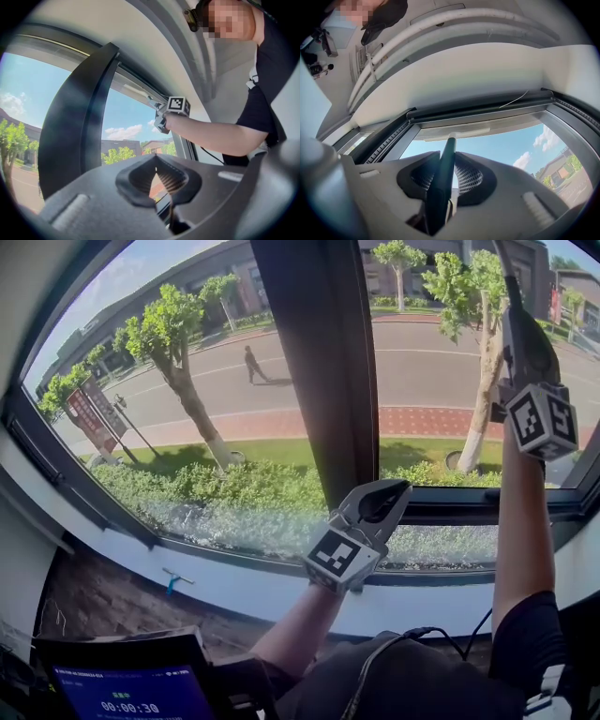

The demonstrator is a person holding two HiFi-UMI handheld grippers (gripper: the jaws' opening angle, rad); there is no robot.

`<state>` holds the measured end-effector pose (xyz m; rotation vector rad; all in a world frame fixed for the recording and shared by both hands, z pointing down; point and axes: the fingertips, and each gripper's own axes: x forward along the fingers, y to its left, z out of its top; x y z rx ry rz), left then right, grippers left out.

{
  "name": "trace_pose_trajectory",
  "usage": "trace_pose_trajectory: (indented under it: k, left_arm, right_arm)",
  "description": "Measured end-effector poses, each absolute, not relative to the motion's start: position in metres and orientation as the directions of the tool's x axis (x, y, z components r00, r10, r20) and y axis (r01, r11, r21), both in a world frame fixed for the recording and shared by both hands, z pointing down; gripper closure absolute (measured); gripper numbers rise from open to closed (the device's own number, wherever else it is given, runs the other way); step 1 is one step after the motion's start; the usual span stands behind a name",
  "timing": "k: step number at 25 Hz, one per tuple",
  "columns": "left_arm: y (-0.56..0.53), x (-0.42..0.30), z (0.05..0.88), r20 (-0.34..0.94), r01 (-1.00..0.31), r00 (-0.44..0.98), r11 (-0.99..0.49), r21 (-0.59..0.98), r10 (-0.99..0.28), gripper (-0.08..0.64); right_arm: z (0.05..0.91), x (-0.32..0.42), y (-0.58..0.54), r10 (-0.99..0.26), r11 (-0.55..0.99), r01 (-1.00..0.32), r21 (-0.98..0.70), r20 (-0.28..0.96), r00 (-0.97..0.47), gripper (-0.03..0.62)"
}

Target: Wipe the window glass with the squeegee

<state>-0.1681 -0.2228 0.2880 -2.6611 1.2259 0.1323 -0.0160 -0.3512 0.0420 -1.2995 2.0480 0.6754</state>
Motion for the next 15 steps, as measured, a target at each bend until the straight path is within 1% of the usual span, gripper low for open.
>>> trace_pose_trajectory:
  k: [15]
  left_arm:
    - [-0.224, -0.175, 0.296, -0.152, -0.777, 0.629, -0.613, -0.142, -0.762, 0.557]
  right_arm:
    - [0.066, -0.016, -0.345, -0.611, 0.408, -0.907, 0.104, -0.707, -0.356, 0.492]
